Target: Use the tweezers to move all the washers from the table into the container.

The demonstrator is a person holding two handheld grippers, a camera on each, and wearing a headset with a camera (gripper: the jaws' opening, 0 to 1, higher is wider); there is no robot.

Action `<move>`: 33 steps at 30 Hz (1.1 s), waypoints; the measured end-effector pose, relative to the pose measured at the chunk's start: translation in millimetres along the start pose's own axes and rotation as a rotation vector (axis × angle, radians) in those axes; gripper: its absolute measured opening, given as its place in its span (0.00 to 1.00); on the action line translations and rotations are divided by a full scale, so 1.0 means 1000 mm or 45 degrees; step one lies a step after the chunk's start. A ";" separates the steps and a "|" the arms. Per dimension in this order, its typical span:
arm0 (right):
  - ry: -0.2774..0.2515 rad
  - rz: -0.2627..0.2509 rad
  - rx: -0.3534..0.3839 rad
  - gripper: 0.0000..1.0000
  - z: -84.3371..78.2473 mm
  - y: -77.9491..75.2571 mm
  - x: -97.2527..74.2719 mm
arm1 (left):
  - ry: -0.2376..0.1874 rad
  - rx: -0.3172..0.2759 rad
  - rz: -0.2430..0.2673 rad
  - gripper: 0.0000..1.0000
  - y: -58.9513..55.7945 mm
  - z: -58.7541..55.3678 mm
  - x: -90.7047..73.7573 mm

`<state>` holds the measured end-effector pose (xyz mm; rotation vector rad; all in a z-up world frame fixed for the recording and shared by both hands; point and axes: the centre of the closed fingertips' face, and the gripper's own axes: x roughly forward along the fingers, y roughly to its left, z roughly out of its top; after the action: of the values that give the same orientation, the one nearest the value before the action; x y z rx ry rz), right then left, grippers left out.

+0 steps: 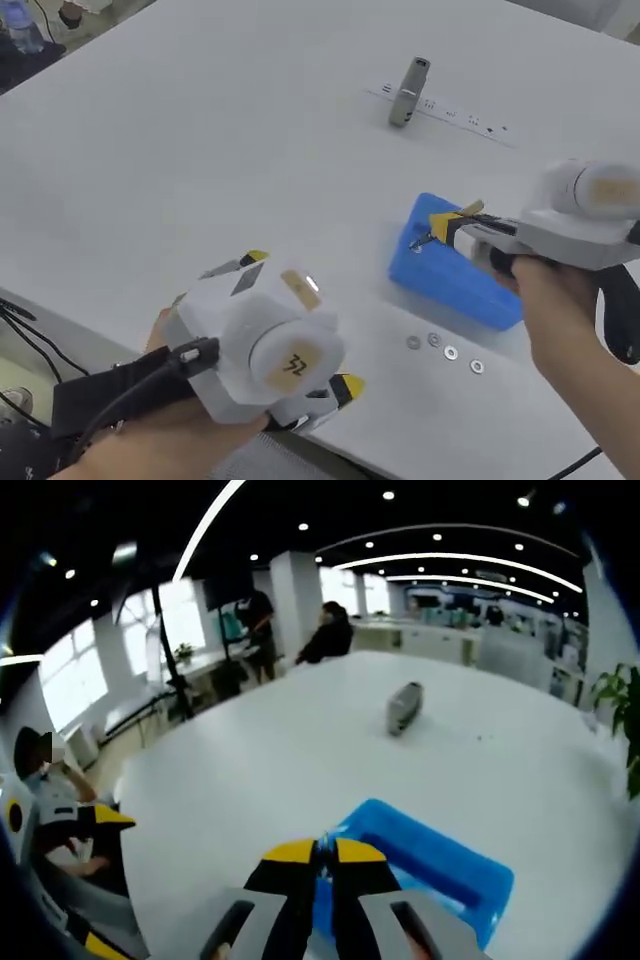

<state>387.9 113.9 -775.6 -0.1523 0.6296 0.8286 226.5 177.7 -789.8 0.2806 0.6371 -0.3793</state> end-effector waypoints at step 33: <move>-0.046 0.010 0.024 0.02 0.006 0.002 -0.026 | 0.011 0.016 0.030 0.99 0.004 -0.002 0.001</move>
<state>376.0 100.9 -755.6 -0.1176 0.6043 0.8308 227.8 181.3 -791.4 0.3015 0.6394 -0.3596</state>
